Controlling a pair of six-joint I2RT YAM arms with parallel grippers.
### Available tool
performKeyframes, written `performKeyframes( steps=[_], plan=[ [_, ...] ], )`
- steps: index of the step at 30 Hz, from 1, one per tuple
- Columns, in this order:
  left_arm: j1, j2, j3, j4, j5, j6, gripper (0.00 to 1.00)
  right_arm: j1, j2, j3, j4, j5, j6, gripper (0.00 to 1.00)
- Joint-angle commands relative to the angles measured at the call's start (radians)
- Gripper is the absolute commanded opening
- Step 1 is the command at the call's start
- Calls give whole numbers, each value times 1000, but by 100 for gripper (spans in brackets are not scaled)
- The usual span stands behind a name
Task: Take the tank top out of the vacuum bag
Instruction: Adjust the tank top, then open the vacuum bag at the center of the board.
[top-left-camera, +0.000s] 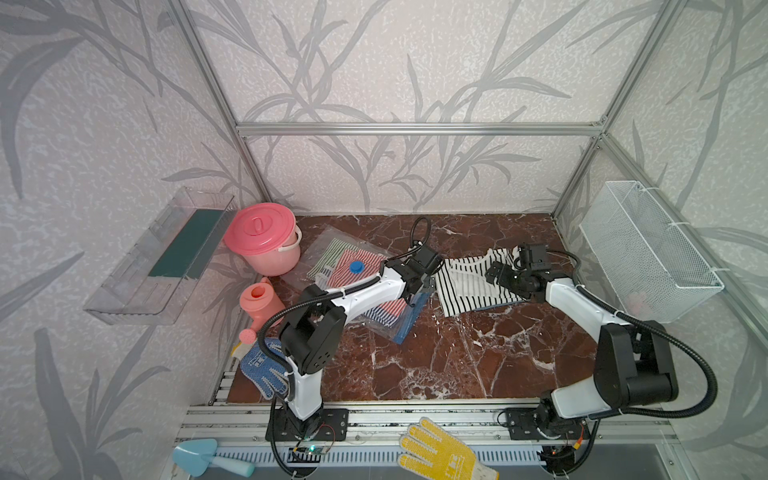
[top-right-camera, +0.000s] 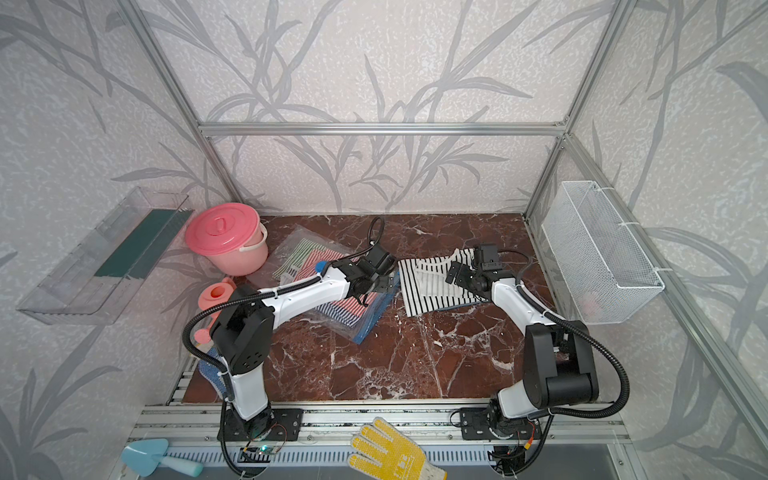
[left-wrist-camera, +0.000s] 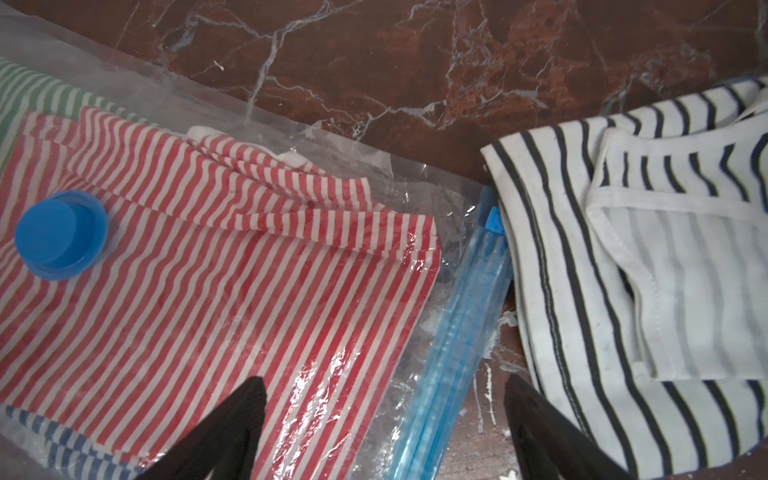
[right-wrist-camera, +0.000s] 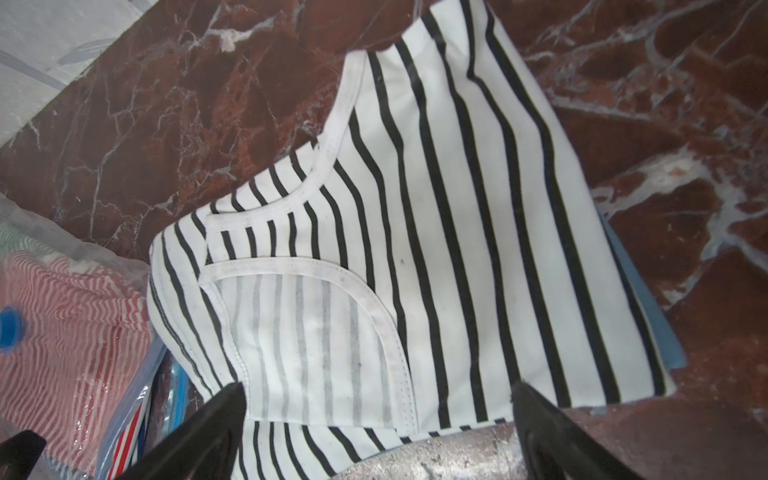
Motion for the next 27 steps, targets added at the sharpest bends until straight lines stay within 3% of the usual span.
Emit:
performKeyframes(
  steps=[1,12,17,27],
  plan=[
    [-3,-30,-32,18,10,-24,82,-2,-53,-27,38,-7,14,99],
    [-12,11,-38,-6,1,-27,62,-27,-73,-103,80,-27,28,99],
    [-17,18,-52,19,23,-37,59,-51,-76,-108,62,-32,35,99],
    [-30,78,-49,13,40,-65,49,-73,-32,-87,60,-172,25,99]
  ],
)
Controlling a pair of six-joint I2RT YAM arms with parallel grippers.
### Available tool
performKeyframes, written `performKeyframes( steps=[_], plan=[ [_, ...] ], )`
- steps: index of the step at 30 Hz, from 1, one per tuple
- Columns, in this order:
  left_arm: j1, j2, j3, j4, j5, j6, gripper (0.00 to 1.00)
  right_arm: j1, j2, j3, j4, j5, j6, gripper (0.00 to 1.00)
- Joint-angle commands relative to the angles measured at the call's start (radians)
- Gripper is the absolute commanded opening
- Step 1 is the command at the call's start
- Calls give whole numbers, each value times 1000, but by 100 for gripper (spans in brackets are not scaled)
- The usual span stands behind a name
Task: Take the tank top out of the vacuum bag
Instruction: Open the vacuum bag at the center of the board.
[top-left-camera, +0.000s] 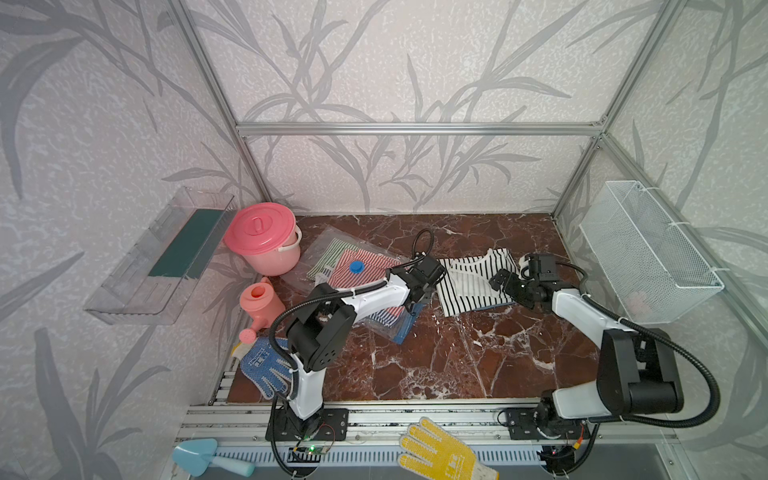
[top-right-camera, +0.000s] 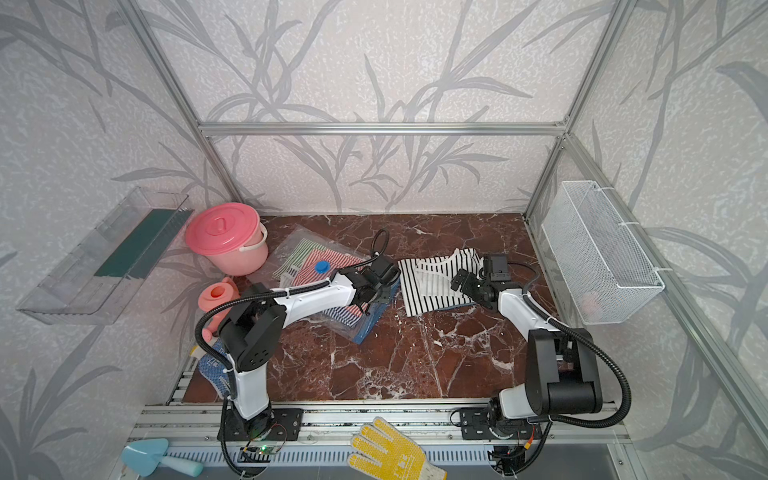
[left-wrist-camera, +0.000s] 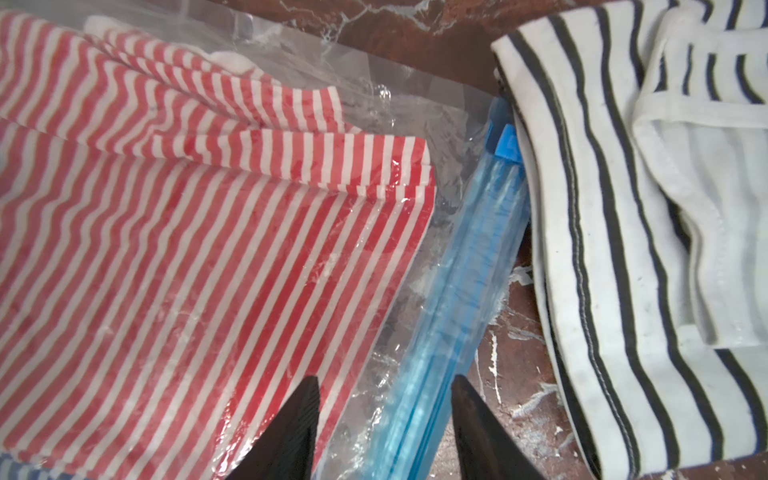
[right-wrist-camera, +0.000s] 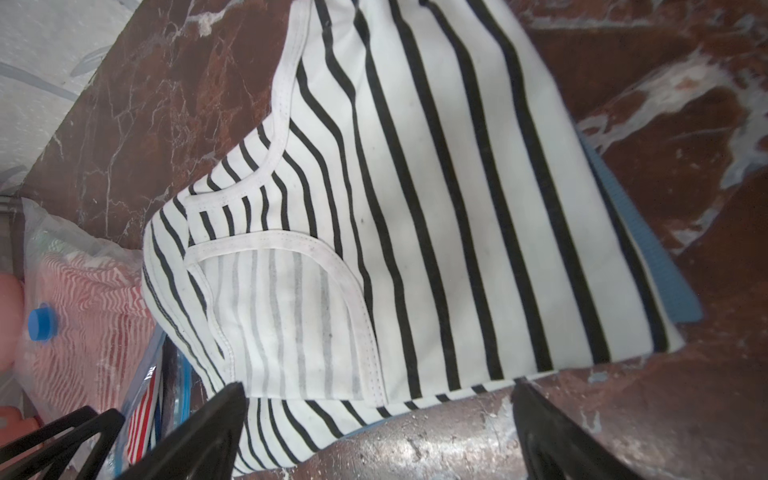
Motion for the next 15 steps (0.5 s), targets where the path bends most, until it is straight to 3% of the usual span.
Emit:
performKeyframes(
  steps=[1,7,15],
  plan=[
    [-3,24,-7,-16,-13,-16,44,-2,6,15,1,-55,-2,99],
    [-3,46,22,-46,-56,2,25,-2,-8,12,13,-103,15,99],
    [-12,7,-5,-29,-32,-11,25,-2,-16,10,5,-96,15,99]
  ],
)
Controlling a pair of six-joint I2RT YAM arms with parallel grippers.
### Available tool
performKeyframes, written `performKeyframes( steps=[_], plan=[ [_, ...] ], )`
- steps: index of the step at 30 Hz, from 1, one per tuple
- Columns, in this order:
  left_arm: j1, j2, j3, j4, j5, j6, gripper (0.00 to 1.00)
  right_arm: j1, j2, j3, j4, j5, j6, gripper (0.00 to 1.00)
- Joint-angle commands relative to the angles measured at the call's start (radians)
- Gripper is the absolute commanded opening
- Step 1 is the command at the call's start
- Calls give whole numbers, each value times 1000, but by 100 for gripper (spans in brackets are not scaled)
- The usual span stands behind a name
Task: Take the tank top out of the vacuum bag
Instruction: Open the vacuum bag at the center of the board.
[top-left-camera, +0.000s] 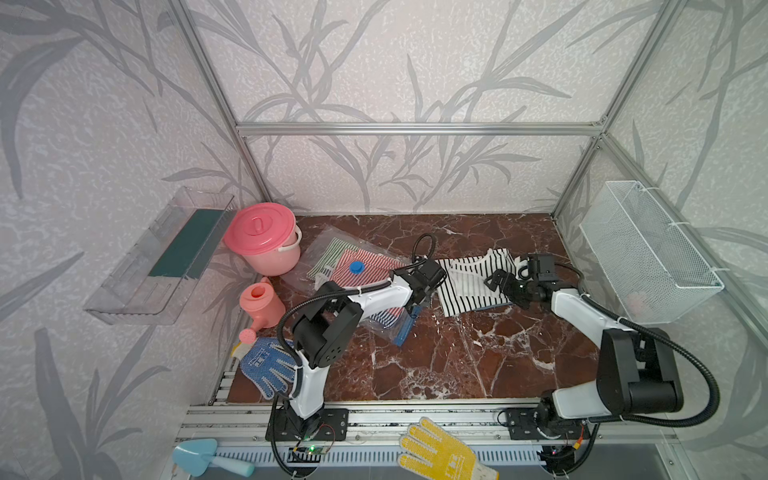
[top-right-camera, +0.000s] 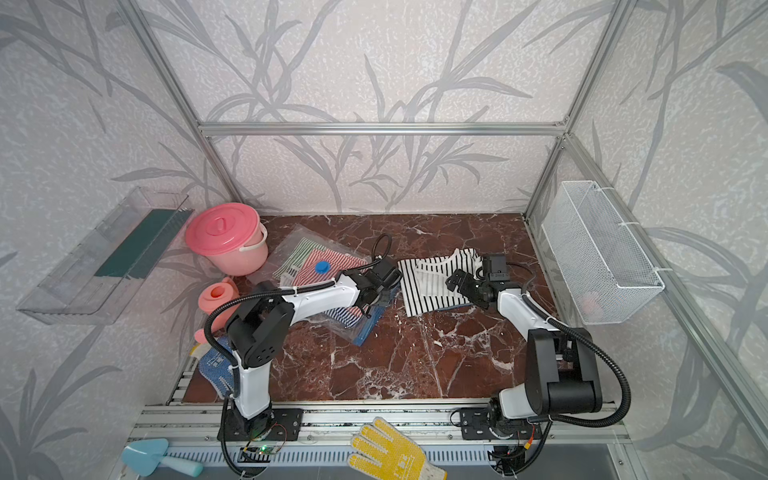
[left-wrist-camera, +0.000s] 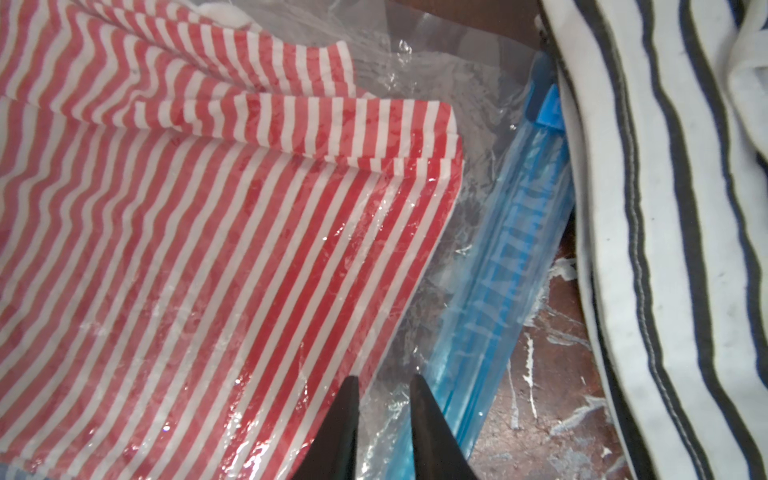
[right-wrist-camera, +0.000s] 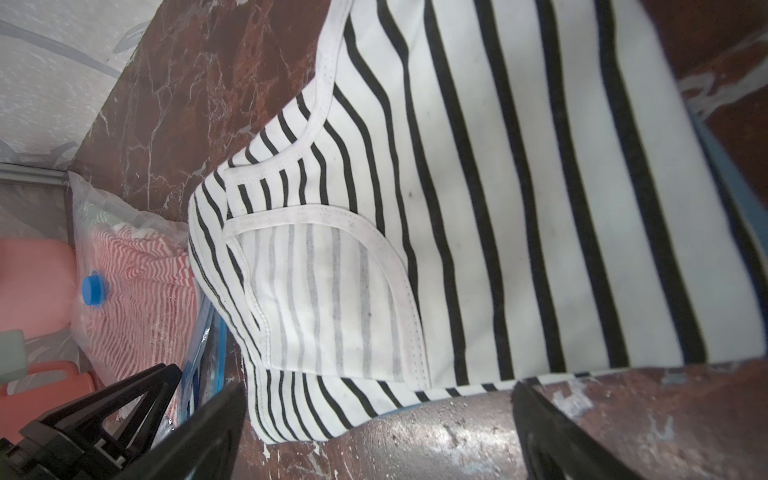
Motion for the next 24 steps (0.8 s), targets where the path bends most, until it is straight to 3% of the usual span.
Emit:
performKeyframes(
  steps=[1,24],
  plan=[
    [-12,-29,-10,-11,-5,-11,26,-1,-16,9,5,-13,7,99],
    [-47,34,31,-87,-120,-21,31,-2,-34,12,-13,1,-4,99]
  ],
)
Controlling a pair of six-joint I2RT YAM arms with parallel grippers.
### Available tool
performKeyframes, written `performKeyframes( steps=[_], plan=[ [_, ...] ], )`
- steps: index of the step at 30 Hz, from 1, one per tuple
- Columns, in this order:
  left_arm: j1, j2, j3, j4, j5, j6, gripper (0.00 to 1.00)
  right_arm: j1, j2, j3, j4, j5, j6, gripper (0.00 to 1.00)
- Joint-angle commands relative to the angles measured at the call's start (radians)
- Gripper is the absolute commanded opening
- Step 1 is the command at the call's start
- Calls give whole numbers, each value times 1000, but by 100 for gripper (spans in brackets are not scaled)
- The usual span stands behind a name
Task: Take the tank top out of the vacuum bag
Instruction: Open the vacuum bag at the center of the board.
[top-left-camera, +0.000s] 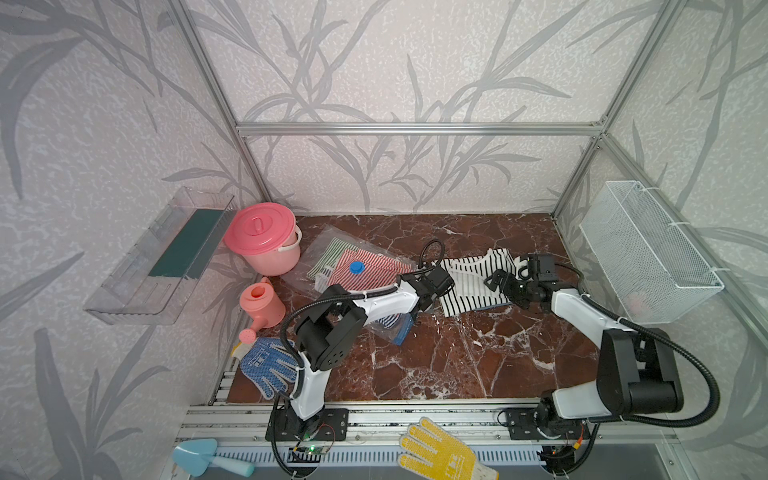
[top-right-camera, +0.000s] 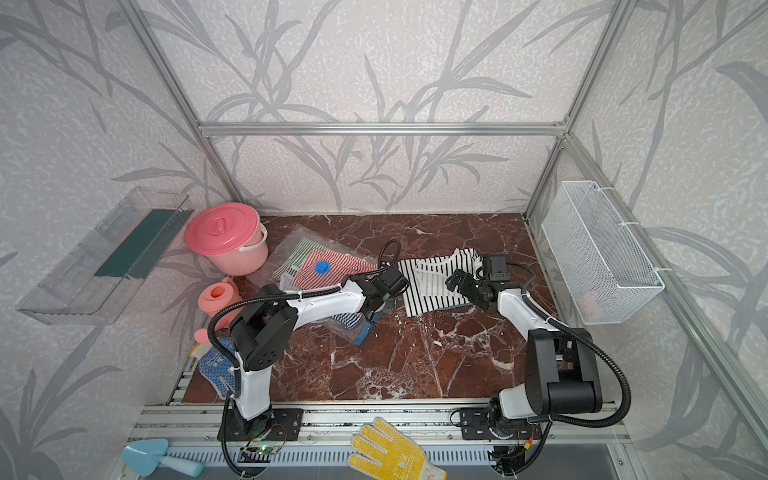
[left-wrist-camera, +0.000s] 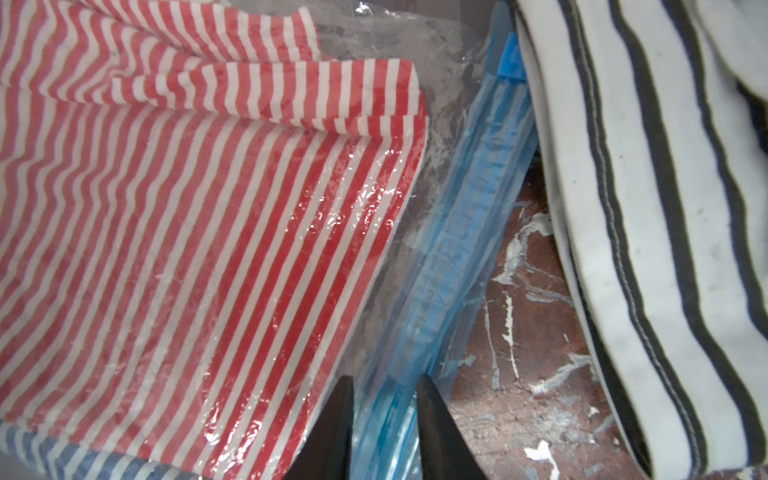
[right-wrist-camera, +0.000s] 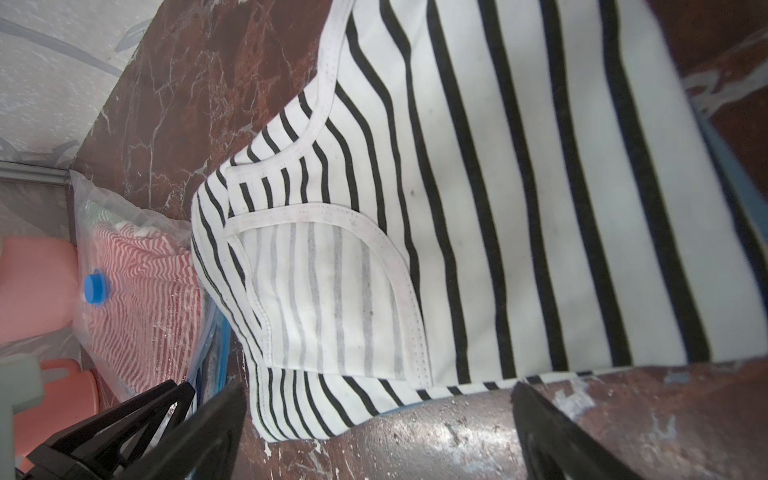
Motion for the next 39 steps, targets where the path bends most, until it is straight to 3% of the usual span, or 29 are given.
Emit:
performKeyframes(
  steps=[1,4,8,19,21,26,32,39],
  plan=[
    [7,21,23,-42,-64,-8,33,-2,-31,12,-11,0,-4,99],
    [25,19,17,-26,-47,-7,41,-2,-34,14,-12,-1,-6,99],
    [41,18,16,-8,-15,12,43,-1,-40,14,-13,-1,-8,99],
    [37,64,48,-25,35,49,37,-3,-36,17,-13,-1,-5,99],
    [36,80,62,-34,36,52,31,-2,-36,19,-15,-2,-4,99],
    [39,90,98,-62,7,59,0,-3,-45,20,-16,-13,-1,99],
    [50,28,77,-20,-25,86,0,-2,-65,14,-14,-35,4,99],
    [104,-38,52,30,24,97,0,8,-91,-11,27,-98,46,99]
  ],
)
